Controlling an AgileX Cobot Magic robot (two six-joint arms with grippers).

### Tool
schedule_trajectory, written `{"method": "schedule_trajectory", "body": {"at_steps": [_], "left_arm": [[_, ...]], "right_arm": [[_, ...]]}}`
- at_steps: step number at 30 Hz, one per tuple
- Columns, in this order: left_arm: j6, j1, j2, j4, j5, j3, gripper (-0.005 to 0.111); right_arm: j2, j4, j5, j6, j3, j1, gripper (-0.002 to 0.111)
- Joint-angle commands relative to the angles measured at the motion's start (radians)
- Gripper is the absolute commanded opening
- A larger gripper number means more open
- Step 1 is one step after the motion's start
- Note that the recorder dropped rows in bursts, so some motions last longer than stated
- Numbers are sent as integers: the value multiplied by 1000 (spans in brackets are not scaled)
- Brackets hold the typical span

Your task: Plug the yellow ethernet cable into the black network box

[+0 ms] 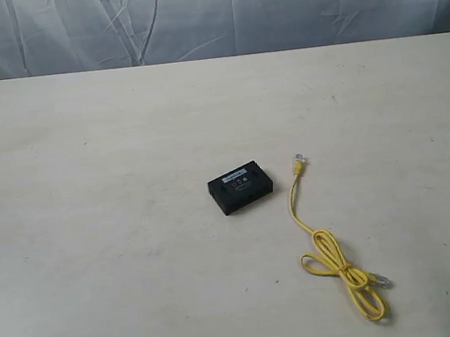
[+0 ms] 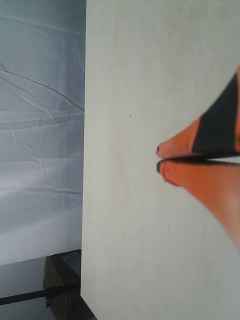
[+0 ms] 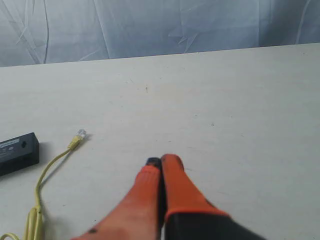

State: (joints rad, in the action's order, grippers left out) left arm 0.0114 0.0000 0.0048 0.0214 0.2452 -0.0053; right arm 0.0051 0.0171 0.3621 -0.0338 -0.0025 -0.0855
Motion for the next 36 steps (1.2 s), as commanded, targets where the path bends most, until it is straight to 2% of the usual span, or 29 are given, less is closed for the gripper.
{"method": "schedule_trajectory", "body": {"at_steps": [1, 9, 24, 30, 33, 36], "left_arm": [[-1, -4, -5, 0, -13, 5, 0], [-1, -4, -5, -21, -86, 5, 0], [-1, -4, -5, -21, -381, 5, 0], [-11, -4, -5, -1, -369, 5, 0], [-11, -4, -5, 48, -306, 5, 0], [-11, -4, 52, 48, -245, -59, 0]], "right_arm": [[-5, -1, -10, 3, 3, 4, -1], [-5, -1, -10, 3, 3, 4, -1], [-5, -1, -10, 3, 3, 4, -1], [-5, -1, -10, 3, 3, 4, -1], [-5, -1, -10, 3, 3, 4, -1], [-5, -1, -10, 3, 3, 4, -1]]}}
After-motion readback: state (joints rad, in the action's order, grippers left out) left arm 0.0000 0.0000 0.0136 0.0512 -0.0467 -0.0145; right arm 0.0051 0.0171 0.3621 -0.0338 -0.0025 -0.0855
